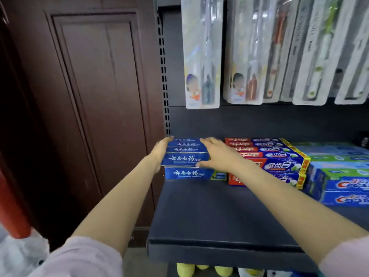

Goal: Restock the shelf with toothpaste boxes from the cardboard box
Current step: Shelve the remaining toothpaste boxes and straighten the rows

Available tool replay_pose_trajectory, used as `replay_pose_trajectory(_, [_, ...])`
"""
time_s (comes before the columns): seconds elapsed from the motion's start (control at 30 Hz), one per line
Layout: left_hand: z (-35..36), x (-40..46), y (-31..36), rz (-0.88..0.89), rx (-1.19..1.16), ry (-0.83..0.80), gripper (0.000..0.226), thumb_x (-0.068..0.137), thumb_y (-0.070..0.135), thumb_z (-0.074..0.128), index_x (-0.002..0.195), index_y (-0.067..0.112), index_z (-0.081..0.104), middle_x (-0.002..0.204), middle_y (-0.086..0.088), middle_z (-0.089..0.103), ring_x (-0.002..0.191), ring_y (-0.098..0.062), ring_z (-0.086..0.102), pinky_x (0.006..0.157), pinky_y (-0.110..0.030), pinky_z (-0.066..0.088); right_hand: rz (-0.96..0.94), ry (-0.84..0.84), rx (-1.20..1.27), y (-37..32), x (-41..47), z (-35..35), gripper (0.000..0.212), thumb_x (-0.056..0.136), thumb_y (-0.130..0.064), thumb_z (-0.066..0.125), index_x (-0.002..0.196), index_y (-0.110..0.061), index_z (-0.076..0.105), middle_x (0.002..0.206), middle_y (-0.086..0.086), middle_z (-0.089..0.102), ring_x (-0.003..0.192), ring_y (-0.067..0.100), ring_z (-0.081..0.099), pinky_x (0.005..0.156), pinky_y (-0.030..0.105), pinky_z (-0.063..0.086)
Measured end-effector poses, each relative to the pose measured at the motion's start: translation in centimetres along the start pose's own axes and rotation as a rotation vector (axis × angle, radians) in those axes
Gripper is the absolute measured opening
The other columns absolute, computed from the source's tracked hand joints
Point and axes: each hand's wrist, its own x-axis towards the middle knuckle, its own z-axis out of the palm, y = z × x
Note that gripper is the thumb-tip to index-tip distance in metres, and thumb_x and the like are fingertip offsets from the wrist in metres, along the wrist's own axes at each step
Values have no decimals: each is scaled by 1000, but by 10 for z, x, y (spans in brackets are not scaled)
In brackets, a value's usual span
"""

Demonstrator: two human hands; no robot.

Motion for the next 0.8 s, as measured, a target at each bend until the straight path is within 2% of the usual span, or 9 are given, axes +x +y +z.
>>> replay_pose_trajectory(0.07, [-1, 4, -2, 5, -65, -51, 39, 91, 39, 51, 121, 15, 56, 97, -9, 69, 77, -25, 67, 69, -35, 55, 38, -35, -83, 1, 7, 4, 100, 78, -57, 63, 151, -14, 8, 158, 9, 14, 146, 26, 12, 116, 39, 21])
replay_pose_trajectory(0.13, [-1, 8, -8, 3, -88, -106, 35, 93, 38, 49, 117, 15, 58, 93, -8, 69, 77, -25, 67, 71, -35, 55, 58, -55, -175, -1, 12, 9, 104, 77, -59, 64, 151, -13, 7, 157, 13, 14, 146, 30, 14, 116, 41, 22])
replay_pose_trajectory(0.23, [-3, 9, -13, 8, -166, -196, 35, 95, 43, 44, 98, 13, 63, 84, -7, 71, 78, -25, 67, 77, -38, 53, 72, -68, -259, -6, 16, 14, 105, 78, -55, 65, 151, -10, 3, 157, 20, 11, 145, 34, 12, 116, 42, 20])
replay_pose_trajectory(0.3, [-6, 12, -14, -13, -267, -212, 41, 97, 47, 38, 103, 13, 60, 94, -8, 71, 87, -26, 66, 75, -38, 52, 72, -69, -273, -6, 16, 14, 106, 79, -53, 66, 151, -9, 2, 157, 21, 10, 146, 34, 11, 116, 42, 20])
replay_pose_trajectory(0.37, [-9, 12, -15, -44, -347, -203, 51, 96, 52, 35, 123, 13, 52, 116, -10, 65, 101, -28, 63, 76, -40, 52, 68, -75, -278, -5, 17, 14, 106, 78, -52, 66, 150, -10, 1, 157, 21, 9, 146, 35, 11, 116, 42, 19])
replay_pose_trajectory(0.4, [-10, 13, -16, -56, -362, -198, 56, 96, 55, 33, 129, 12, 48, 121, -11, 63, 102, -29, 63, 76, -41, 52, 66, -76, -279, -5, 17, 14, 105, 79, -52, 66, 150, -10, 1, 157, 21, 9, 146, 35, 11, 117, 42, 19])
replay_pose_trajectory(0.5, [-10, 14, -19, -55, -360, -177, 64, 96, 58, 29, 133, 10, 47, 112, -13, 66, 94, -29, 65, 75, -41, 52, 62, -78, -283, -4, 15, 14, 105, 79, -49, 67, 150, -10, 1, 157, 21, 8, 146, 35, 11, 117, 42, 19])
replay_pose_trajectory(0.63, [-12, 20, -22, -50, -319, -177, 72, 92, 64, 30, 134, 8, 48, 123, -15, 63, 107, -31, 63, 81, -43, 52, 80, -71, -302, -7, 16, 17, 106, 77, -54, 67, 150, -10, 4, 156, 21, 10, 145, 36, 12, 117, 43, 20])
replay_pose_trajectory(0.8, [-19, 18, -24, -24, -274, -221, 59, 98, 55, 24, 129, 12, 49, 123, -9, 63, 104, -24, 62, 78, -37, 50, 91, -47, -280, -9, 19, 21, 107, 75, -57, 67, 150, -10, 7, 158, 18, 8, 146, 33, 9, 120, 42, 16])
